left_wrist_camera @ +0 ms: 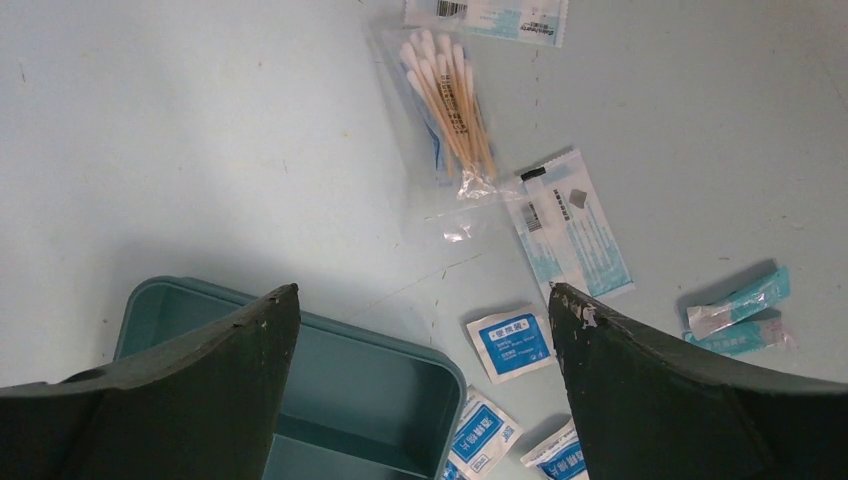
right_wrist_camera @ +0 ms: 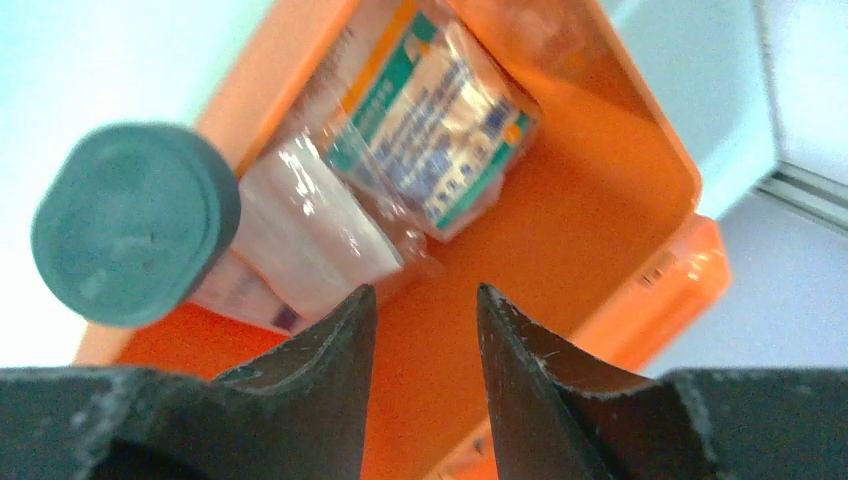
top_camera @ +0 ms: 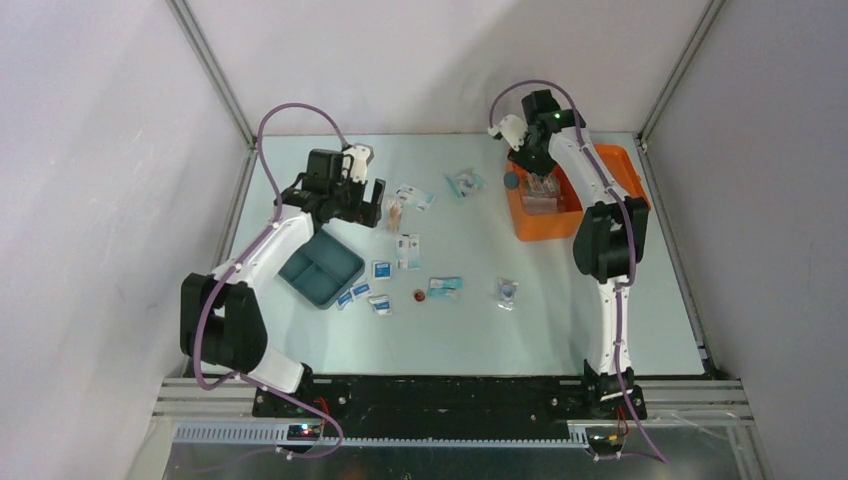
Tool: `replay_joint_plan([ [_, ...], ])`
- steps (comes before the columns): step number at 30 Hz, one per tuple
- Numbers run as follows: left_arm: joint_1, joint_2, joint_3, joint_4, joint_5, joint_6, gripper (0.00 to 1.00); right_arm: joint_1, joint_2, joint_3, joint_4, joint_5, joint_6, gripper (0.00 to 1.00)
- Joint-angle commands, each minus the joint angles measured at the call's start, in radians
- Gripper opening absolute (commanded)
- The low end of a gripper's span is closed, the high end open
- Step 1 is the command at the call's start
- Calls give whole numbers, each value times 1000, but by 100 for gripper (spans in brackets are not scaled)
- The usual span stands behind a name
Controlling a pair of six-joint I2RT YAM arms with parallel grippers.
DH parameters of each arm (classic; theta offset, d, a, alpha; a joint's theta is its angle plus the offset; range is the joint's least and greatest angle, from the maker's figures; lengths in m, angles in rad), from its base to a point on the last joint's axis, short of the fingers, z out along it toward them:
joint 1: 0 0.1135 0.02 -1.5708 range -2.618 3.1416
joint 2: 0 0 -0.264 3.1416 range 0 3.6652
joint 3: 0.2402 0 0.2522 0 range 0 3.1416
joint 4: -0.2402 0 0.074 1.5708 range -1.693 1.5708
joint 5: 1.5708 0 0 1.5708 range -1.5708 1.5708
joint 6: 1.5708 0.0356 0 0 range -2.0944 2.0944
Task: Organize the medicine kit
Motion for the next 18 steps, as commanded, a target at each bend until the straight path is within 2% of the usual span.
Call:
replay_joint_plan([
  [1,3,-26,46,20,-15,5,99,-50,49,100,-3,-312,245,47],
  [5,18,-51,39,-7,7,50,99,-52,-66,114,28,-584,315,50],
  [9,54,-75,24,-52,63,150,98,-22,-258,-118,220,-742,348,54],
  [13,93,-85,5,-69,116,170,96,73,-387,-428,316,-752,249,55],
  [15,96,-73,8,-70,134,130,95,117,-403,-491,344,-747,252,55],
  [18,96,-39,26,-69,170,62,92,162,-401,-536,385,-741,355,55],
])
